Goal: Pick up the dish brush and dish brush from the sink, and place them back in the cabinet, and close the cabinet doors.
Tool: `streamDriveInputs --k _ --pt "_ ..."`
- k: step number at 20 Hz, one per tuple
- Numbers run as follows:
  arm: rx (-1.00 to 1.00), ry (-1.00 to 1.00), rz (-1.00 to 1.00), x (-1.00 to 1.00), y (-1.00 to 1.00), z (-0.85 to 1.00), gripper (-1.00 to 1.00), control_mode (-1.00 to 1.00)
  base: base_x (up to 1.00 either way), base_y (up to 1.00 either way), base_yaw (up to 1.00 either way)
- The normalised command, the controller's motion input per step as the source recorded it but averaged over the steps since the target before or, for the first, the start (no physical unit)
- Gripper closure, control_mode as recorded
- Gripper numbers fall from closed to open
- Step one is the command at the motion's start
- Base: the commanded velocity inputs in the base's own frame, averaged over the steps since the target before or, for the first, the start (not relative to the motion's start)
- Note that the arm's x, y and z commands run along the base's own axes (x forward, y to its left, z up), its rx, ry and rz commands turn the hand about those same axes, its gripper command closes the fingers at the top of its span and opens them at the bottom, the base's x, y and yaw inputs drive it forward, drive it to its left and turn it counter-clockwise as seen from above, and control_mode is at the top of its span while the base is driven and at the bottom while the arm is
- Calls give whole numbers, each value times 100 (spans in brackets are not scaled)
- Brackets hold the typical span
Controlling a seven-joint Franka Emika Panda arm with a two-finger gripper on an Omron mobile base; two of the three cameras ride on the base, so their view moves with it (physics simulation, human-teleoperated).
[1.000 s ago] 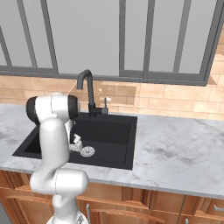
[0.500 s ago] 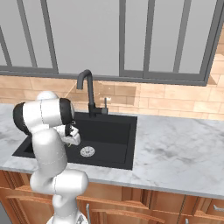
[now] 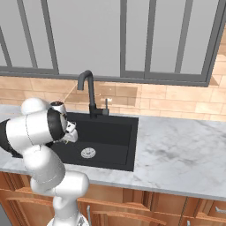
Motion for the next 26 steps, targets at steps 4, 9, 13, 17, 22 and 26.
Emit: streamDriveInputs --k 4,9,13,17,22,26 --pt "0 0 0 -37 0 49 100 -100 0 0 0" --pt "0 0 0 -40 0 53 100 -100 0 0 0" --pt "0 0 0 -42 0 56 100 -100 0 0 0" --pt "0 0 0 -47 0 60 100 -100 0 0 0" --pt "0 0 0 -45 0 58 100 -100 0 0 0" --pt "0 0 0 -45 0 63 100 -100 0 0 0"
